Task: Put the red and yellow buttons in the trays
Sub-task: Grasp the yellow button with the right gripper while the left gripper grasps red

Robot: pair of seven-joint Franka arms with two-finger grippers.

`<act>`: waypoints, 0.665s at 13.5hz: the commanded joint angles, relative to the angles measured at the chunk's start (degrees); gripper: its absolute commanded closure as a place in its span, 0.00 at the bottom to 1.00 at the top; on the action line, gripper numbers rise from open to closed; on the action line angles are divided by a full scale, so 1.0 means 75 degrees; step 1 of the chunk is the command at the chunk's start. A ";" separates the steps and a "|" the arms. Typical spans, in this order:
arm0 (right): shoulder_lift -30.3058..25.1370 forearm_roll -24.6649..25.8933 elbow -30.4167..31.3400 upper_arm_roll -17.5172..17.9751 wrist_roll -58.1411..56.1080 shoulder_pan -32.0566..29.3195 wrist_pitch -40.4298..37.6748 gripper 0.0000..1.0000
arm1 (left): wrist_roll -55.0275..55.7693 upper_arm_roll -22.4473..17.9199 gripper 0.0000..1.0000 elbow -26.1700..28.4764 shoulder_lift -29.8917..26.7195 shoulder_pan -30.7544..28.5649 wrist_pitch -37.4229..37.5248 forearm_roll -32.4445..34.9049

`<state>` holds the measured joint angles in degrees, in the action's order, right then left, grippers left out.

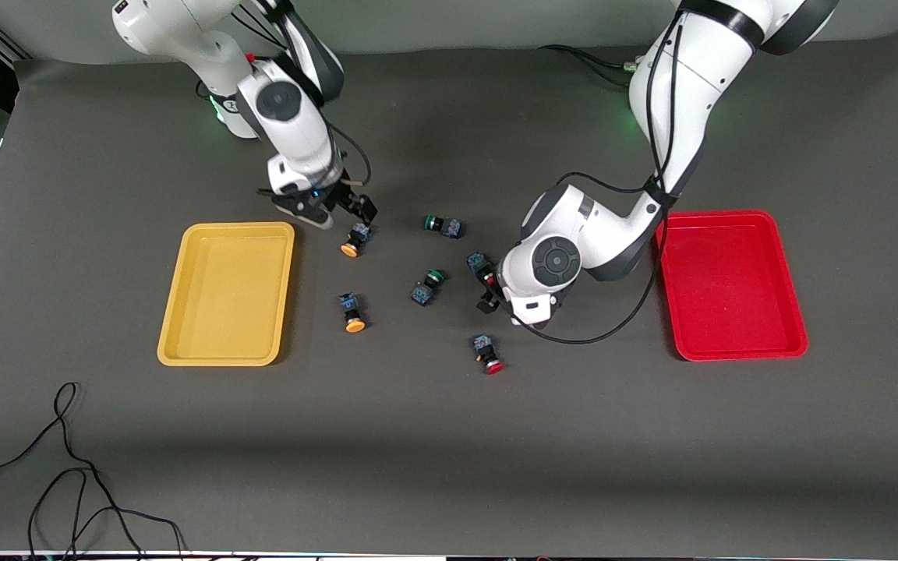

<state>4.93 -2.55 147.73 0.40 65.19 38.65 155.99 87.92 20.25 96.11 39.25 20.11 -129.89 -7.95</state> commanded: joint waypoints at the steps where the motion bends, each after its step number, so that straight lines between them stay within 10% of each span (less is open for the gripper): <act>1: 0.0958 0.0012 -0.0244 -0.0041 0.0202 -0.0009 0.0658 0.00 | 0.0394 -0.0005 0.00 -0.0216 0.0250 0.0307 -0.0306 -0.0042; 4: 0.1287 0.0001 -0.0350 -0.0135 0.0190 -0.0033 0.0717 0.00 | 0.0383 -0.0005 0.04 -0.0181 0.0355 0.0482 -0.0376 0.0064; 6: 0.1393 0.0001 -0.0420 -0.0135 0.0190 -0.0045 0.0729 0.01 | 0.0336 -0.0005 0.28 -0.0135 0.0426 0.0565 -0.0634 0.0076; 7: 0.1428 0.0001 -0.0455 -0.0147 0.0144 -0.0045 0.0729 0.16 | 0.0324 -0.0005 0.74 -0.0146 0.0415 0.0565 -0.0600 0.0076; 8: 0.1429 0.0012 -0.0456 -0.0147 0.0097 -0.0045 0.0729 0.57 | 0.0312 -0.0005 1.00 -0.0146 0.0415 0.0554 -0.0565 0.0076; 9: 0.1429 0.0012 -0.0456 -0.0147 0.0097 -0.0045 0.0729 0.80 | 0.0370 -0.0005 1.00 -0.0146 0.0415 0.0554 -0.0576 0.0064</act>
<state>14.80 -2.55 145.30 -0.61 65.28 38.28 161.09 89.51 20.58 95.93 42.10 23.68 -134.13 -7.84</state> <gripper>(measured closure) 0.163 0.436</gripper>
